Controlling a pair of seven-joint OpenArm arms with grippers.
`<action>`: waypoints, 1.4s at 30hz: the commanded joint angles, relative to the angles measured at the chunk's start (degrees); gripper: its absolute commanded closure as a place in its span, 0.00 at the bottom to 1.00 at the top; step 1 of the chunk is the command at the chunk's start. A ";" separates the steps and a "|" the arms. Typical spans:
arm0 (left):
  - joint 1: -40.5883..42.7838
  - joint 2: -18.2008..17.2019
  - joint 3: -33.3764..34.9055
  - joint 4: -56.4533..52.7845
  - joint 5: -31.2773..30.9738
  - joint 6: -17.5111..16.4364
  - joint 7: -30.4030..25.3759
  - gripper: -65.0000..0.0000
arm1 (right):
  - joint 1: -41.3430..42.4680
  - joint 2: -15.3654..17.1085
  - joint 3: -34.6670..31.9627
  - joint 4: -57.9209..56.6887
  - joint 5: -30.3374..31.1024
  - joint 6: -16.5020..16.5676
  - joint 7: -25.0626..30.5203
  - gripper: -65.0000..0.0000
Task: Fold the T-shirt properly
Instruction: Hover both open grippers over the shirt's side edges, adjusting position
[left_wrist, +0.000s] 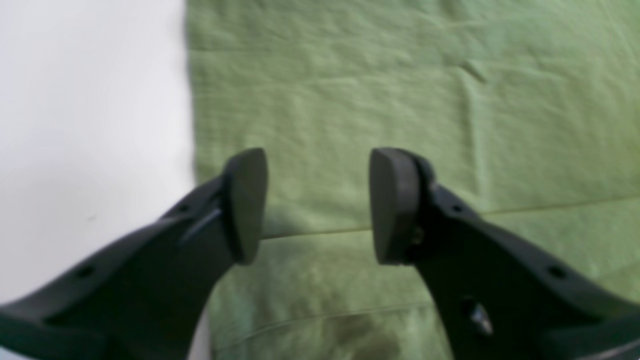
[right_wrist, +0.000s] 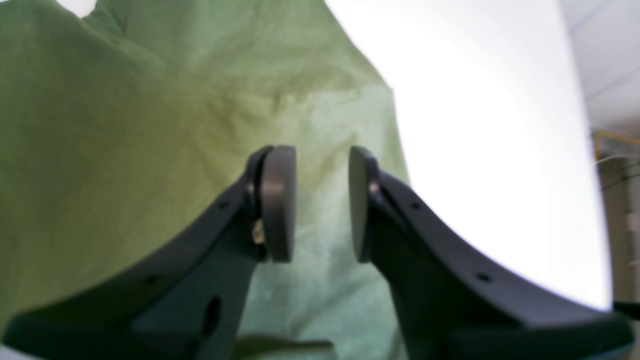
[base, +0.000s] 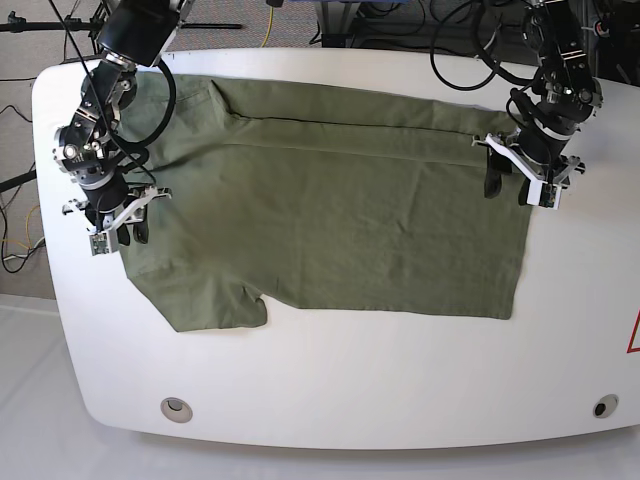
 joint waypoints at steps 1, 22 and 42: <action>-0.37 -0.57 -0.13 1.34 -0.59 -0.17 -1.15 0.48 | 1.48 1.18 0.47 -0.63 0.51 -0.12 1.52 0.75; 1.10 -3.27 0.53 2.04 -0.79 -0.52 -1.36 0.54 | -2.64 2.64 0.01 7.59 0.14 -0.18 0.79 0.75; -1.64 -2.31 0.40 1.11 -0.34 -0.63 -0.30 0.53 | 4.78 2.95 -4.05 -3.50 -0.11 -0.91 1.04 0.74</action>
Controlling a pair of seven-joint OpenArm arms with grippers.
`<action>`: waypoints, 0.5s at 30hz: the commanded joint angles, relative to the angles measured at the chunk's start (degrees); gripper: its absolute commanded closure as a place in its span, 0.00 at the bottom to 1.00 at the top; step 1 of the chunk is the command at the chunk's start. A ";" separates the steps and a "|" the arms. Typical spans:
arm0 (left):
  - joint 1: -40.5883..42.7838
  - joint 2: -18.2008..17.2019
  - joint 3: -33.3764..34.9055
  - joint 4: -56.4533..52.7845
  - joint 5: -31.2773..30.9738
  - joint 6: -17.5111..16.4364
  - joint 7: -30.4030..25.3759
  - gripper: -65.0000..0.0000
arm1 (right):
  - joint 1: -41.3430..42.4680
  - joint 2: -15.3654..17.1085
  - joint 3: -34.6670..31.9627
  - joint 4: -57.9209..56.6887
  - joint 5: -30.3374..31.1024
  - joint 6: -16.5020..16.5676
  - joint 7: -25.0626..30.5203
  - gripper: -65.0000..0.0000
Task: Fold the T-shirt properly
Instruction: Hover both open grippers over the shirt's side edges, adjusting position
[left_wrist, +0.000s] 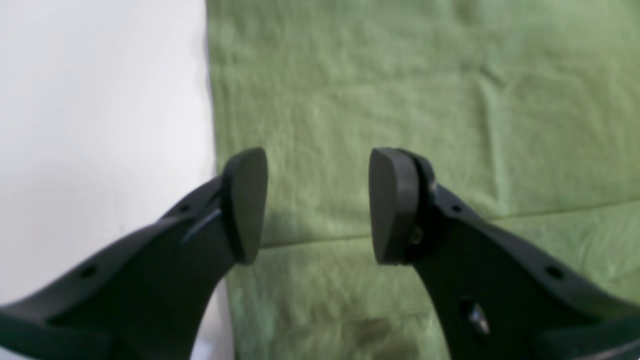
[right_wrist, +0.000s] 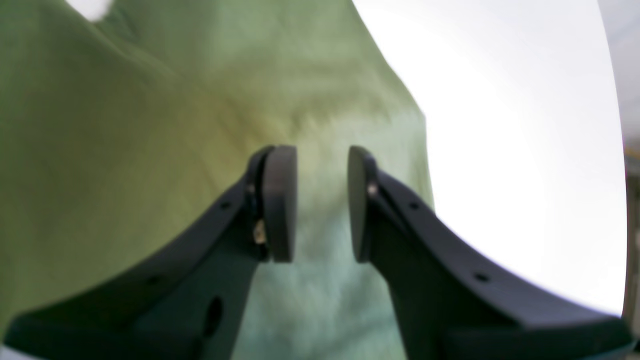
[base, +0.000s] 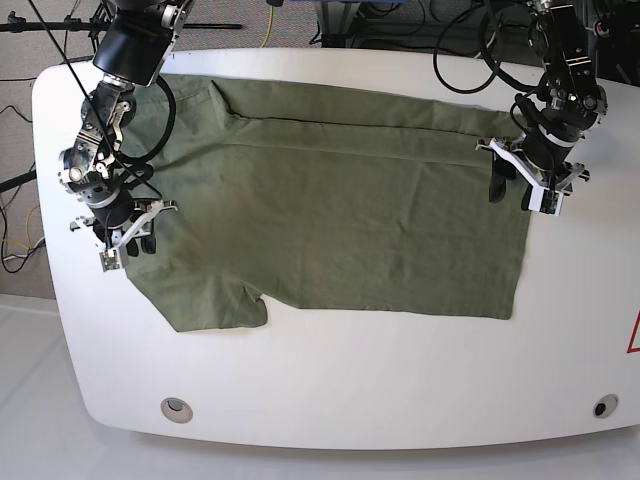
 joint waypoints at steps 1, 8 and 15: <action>-0.38 -0.57 -0.19 0.99 -0.71 -0.20 -1.67 0.53 | 1.11 0.81 0.32 1.64 1.16 0.07 1.43 0.74; -0.15 -0.57 -0.28 1.16 -0.78 -0.83 -1.79 0.55 | 2.36 0.44 0.07 0.89 0.86 -0.01 1.15 0.75; -0.04 -0.91 -0.12 1.02 -0.55 -0.39 -1.70 0.54 | 2.08 0.28 -0.13 0.56 0.80 -0.13 -0.48 0.76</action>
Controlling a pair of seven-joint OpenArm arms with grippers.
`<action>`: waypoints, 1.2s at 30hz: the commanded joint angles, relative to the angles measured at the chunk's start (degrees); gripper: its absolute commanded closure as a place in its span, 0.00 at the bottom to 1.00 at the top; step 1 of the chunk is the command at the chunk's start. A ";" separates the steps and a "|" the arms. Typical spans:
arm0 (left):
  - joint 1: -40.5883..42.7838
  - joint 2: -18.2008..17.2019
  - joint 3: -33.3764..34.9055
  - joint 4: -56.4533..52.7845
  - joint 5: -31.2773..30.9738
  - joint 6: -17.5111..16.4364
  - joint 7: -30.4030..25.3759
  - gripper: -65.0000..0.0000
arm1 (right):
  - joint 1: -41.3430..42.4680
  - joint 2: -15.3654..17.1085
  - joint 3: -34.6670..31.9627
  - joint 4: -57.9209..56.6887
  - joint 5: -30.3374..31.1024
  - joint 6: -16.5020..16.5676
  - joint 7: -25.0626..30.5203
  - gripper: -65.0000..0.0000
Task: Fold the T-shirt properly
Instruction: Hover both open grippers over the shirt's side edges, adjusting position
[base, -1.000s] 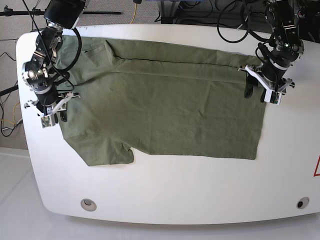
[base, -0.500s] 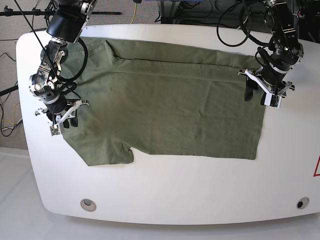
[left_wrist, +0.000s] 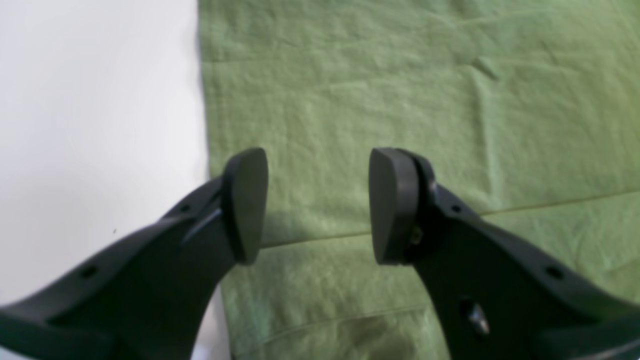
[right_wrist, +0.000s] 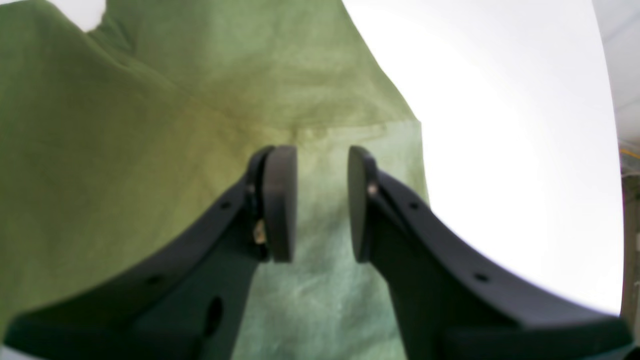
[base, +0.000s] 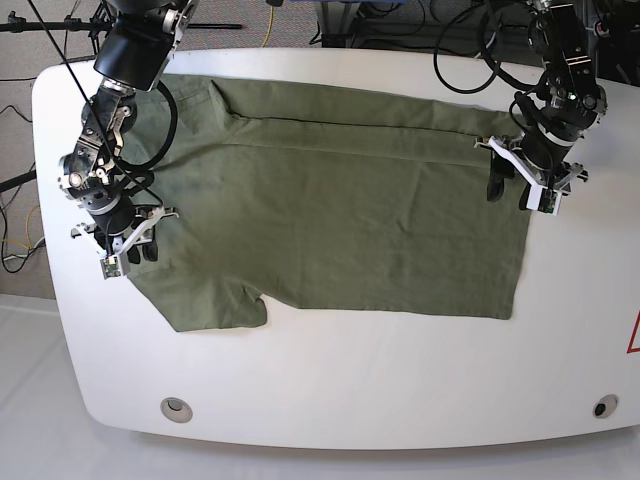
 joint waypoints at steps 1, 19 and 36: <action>-0.21 -0.90 -0.06 0.94 -0.51 0.17 -1.43 0.54 | 0.55 0.74 0.07 0.52 0.75 -0.13 0.16 0.76; -0.16 -0.65 -0.06 1.21 -0.40 0.41 -1.95 0.53 | -6.60 -0.85 0.33 5.49 2.04 0.44 -5.23 0.75; -0.41 -0.93 0.05 1.15 -0.35 0.63 -2.09 0.53 | -16.65 -4.68 0.87 18.90 1.81 0.78 -3.91 0.75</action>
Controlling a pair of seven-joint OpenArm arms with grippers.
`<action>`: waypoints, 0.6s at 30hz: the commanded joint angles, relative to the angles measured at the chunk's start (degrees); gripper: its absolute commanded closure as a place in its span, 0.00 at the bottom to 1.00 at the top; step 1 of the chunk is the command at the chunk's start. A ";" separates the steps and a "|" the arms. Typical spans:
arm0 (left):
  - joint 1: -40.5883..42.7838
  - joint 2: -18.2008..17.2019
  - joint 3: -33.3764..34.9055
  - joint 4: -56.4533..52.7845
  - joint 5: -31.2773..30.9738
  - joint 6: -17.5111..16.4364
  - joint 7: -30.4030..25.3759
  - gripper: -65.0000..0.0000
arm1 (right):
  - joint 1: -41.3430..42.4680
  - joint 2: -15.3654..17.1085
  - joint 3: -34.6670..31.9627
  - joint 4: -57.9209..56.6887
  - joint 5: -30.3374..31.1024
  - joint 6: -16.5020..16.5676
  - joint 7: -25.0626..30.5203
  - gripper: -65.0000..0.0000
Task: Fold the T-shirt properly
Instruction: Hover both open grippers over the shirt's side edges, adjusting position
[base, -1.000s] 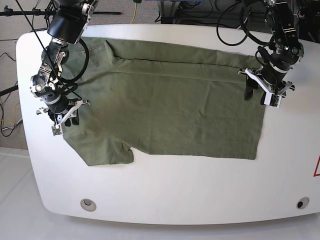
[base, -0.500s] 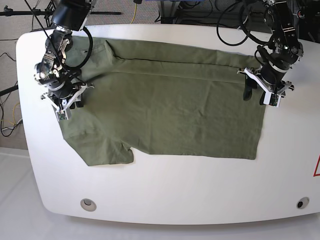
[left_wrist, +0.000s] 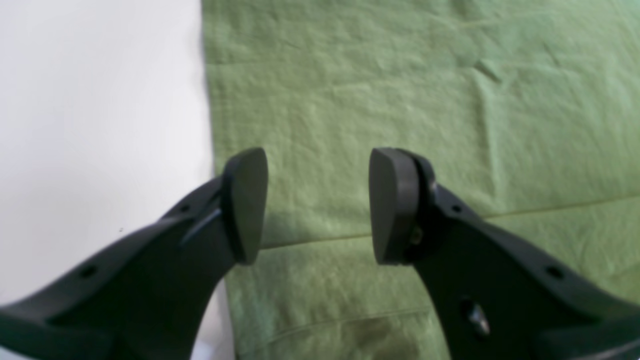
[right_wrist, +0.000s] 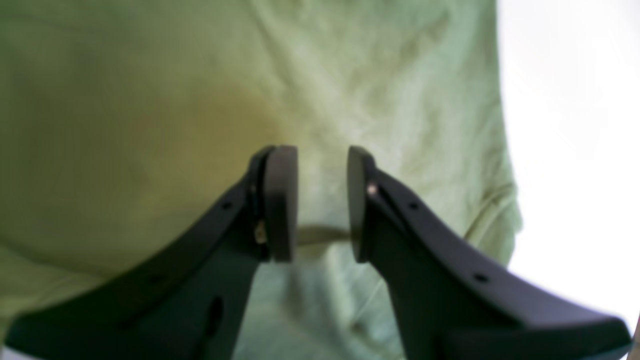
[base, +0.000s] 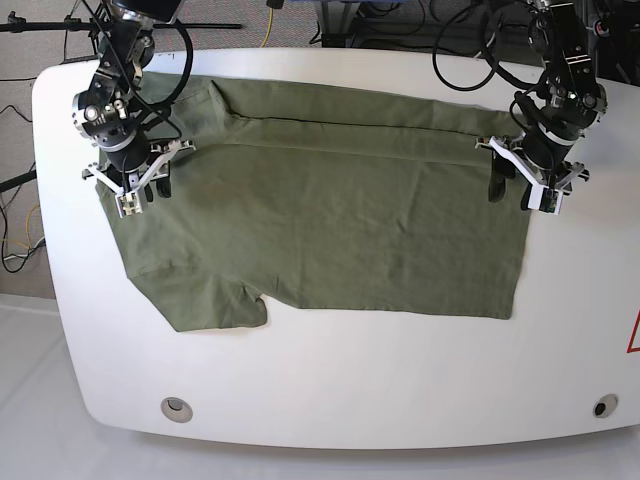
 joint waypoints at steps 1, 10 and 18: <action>-0.63 -0.79 -0.05 1.05 -0.56 0.06 -1.43 0.53 | 0.20 0.20 0.34 2.12 0.55 -0.31 1.42 0.75; -3.98 -2.37 -0.38 0.51 -0.16 -0.05 -0.66 0.53 | 7.69 2.34 0.45 -3.67 -0.04 -0.15 1.05 0.75; -5.81 -2.08 0.03 -5.08 0.46 -0.01 1.04 0.54 | 4.55 -2.16 0.43 -6.79 -1.30 -0.01 -0.41 0.75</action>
